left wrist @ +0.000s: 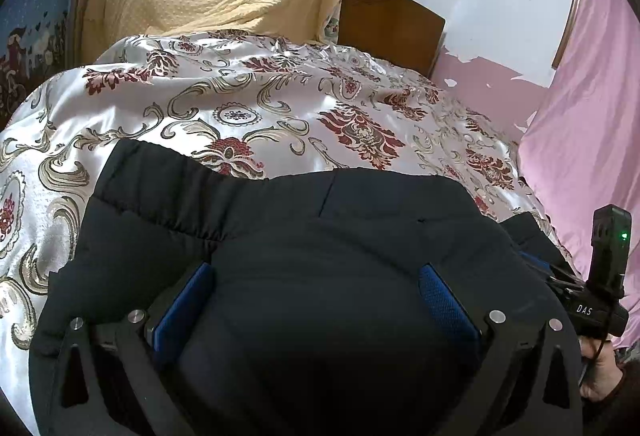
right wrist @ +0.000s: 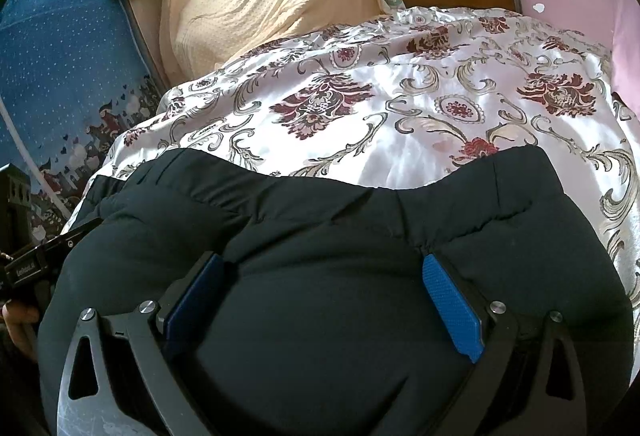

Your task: Fold large clothes

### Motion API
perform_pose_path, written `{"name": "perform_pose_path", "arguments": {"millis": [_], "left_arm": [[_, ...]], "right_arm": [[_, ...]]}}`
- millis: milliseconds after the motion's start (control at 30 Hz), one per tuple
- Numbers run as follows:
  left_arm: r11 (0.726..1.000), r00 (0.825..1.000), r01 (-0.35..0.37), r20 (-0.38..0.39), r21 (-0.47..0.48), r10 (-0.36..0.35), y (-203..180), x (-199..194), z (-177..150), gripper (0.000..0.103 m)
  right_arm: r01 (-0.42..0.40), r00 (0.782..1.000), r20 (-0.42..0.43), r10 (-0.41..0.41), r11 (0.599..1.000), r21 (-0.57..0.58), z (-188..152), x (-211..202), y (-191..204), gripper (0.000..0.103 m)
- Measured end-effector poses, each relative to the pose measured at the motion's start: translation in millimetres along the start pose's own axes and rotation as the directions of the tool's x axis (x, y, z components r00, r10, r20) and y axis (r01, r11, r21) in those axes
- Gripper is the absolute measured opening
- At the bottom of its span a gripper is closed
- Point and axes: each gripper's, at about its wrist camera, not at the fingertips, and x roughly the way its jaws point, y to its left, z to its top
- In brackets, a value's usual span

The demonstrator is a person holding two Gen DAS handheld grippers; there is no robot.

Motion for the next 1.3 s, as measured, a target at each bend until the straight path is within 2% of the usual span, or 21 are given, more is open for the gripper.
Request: {"name": "perform_pose_path", "arguments": {"millis": [833,1300], "left_arm": [[0.999,0.999,-0.037,0.01,0.023,0.037,-5,9,-3,0.103],[0.984,0.988,-0.154,0.038,0.094,0.151,-17,12,-9,0.103]], "right_arm": [[0.01,1.0,-0.004,-0.01,1.0,-0.005,-6,4,1,0.098],[0.082,0.996,-0.015,-0.083,0.996,-0.041,-6,9,11,0.098]]}}
